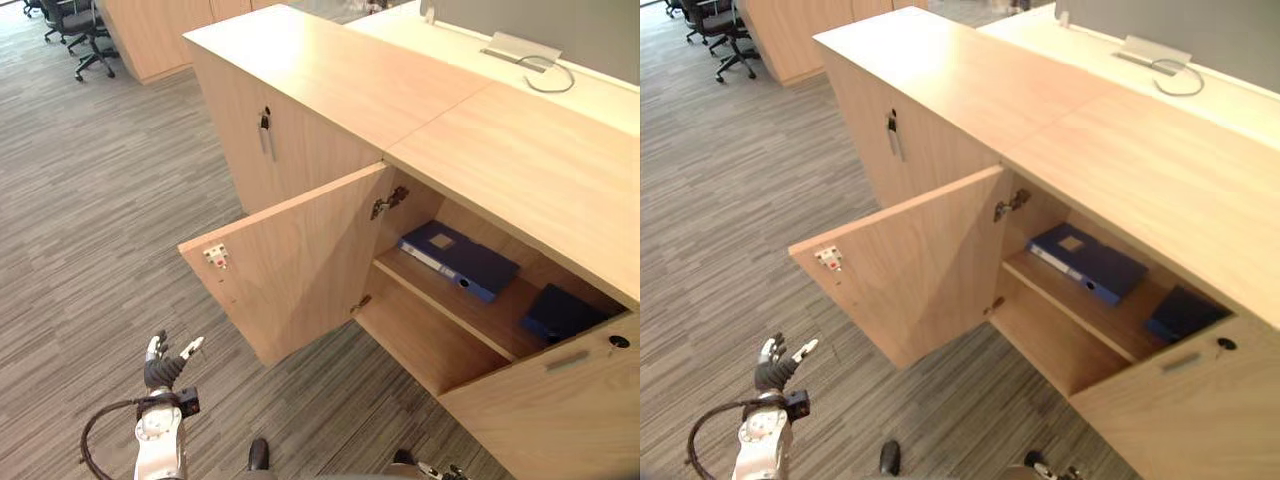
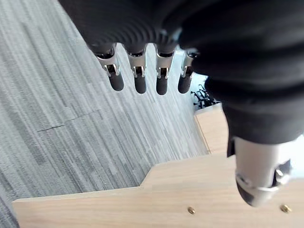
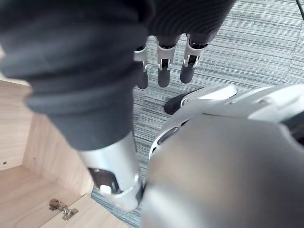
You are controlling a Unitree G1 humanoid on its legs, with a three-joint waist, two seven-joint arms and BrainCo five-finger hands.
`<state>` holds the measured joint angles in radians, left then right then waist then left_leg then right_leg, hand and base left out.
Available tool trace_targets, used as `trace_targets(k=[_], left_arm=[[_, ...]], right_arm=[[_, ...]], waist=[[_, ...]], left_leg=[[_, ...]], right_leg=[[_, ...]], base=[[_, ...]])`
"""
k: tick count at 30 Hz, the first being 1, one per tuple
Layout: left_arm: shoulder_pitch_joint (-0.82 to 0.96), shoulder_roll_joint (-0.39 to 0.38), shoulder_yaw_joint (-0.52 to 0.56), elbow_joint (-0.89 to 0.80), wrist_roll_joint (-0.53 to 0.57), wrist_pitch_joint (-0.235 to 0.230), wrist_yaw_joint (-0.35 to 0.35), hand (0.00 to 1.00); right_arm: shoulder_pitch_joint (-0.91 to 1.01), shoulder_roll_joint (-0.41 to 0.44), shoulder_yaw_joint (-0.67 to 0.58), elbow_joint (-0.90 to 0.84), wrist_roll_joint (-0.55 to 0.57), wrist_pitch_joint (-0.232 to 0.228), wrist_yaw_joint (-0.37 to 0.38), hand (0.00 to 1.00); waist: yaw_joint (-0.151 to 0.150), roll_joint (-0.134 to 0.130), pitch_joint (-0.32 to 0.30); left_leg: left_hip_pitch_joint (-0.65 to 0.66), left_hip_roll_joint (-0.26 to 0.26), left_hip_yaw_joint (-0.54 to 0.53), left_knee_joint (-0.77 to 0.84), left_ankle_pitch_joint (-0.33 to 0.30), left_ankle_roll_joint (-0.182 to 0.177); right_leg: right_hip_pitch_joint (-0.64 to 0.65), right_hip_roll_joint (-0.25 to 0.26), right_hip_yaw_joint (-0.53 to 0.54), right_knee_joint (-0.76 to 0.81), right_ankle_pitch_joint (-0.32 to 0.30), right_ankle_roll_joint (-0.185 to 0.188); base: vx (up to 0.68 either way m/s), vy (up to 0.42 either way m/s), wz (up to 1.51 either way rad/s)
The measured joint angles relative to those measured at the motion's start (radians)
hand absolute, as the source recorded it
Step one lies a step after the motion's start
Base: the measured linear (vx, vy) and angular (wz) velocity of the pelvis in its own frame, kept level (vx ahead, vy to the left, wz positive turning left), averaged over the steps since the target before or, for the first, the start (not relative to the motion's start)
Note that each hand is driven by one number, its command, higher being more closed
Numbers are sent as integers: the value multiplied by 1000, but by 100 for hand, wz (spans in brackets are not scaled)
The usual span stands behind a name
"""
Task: Walk over to the cabinet, pick up the folder, carry it to the office cabinet, place the folder inside the office cabinet, then close the office cabinet door
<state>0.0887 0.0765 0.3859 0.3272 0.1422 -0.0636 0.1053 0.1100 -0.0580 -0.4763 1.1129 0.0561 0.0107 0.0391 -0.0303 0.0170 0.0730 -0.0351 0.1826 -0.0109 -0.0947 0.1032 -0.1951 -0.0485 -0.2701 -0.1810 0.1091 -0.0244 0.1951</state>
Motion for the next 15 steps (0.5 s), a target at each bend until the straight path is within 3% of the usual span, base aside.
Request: trace_targets(k=[7,15], left_arm=[[-136,142,-149,-5,199,7,24,0],[-294,227,-185,104,237,39,53,0]], right_arm=[[1,5,59,9,1,0,11,0],[-2,3,83,21,0,-1,18,0]], waist=[[-16,-41,-24],[-37,-47,-23]], left_leg=[[7,0,32,0,12,-8],[51,9,85,0,12,-8]], right_leg=[[3,1,19,-25,15,1],[36,13,32,-32,15,1]], base=[[24,10,-7],[21,2,-8]])
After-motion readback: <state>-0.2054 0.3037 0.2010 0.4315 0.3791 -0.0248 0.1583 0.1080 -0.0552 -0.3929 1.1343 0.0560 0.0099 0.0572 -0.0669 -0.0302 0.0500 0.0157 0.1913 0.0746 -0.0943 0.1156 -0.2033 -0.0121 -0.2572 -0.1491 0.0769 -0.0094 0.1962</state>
